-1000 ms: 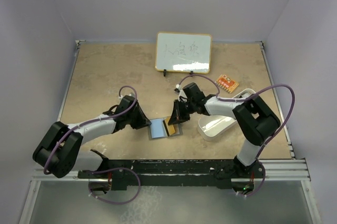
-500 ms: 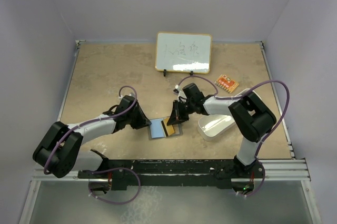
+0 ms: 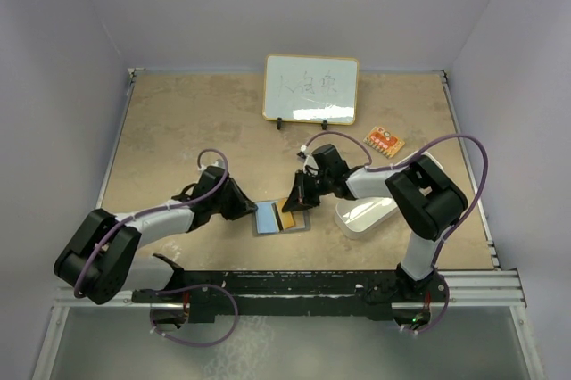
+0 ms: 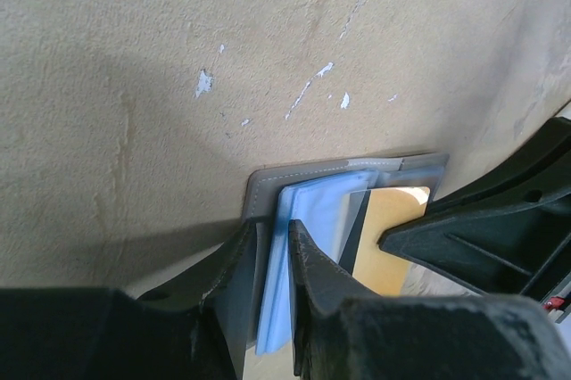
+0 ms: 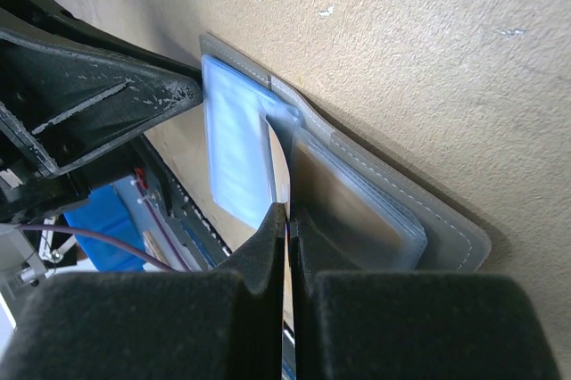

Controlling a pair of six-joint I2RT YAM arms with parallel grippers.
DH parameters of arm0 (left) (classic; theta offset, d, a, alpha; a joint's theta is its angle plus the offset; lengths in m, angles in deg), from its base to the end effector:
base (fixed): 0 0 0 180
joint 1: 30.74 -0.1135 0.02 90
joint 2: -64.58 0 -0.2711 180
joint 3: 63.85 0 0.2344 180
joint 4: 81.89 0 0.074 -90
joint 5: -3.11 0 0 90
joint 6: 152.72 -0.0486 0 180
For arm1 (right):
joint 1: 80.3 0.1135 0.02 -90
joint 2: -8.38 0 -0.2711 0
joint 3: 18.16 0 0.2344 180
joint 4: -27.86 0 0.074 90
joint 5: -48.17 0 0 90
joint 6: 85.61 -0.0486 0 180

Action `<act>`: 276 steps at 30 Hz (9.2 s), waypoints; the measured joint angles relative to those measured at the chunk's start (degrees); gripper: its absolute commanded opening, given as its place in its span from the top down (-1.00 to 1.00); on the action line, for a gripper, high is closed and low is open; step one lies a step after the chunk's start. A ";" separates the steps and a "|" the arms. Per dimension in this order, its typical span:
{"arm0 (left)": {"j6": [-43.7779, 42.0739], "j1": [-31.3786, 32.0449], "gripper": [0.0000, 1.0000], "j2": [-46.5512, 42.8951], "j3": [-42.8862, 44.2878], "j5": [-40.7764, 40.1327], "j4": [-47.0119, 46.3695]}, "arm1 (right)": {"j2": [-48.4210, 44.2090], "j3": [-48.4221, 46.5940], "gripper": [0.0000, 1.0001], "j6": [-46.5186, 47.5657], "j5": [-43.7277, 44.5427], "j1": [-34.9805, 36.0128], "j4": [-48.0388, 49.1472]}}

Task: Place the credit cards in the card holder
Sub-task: Insert the credit card into the card holder, then pick up the credit card from the storage box.

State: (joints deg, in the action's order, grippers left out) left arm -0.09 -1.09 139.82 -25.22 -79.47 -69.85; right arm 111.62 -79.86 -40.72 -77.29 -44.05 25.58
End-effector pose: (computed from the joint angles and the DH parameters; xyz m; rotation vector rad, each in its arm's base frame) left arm 0.1879 -0.1142 0.1441 -0.6794 2.5200 -0.8272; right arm 0.2571 0.2235 0.1433 -0.1519 2.6086 1.3472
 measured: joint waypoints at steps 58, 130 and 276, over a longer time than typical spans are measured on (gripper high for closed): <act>5.35 0.48 0.61 -1.86 -4.33 -0.15 -5.60 | -6.86 -1.03 0.16 0.90 15.02 5.55 -9.73; -11.87 1.25 -0.25 -17.99 9.79 -2.21 25.66 | -20.92 -21.64 0.06 34.32 60.30 -12.17 -52.63; 23.37 2.62 0.28 -22.77 -12.48 6.34 -35.50 | -17.35 6.91 1.00 -23.98 -10.71 -4.61 30.18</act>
State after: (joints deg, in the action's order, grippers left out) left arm 23.27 1.53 117.05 -37.71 -73.13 -105.35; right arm 94.26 -72.95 -64.69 -88.00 -48.66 55.77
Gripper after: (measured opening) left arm 0.485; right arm 0.004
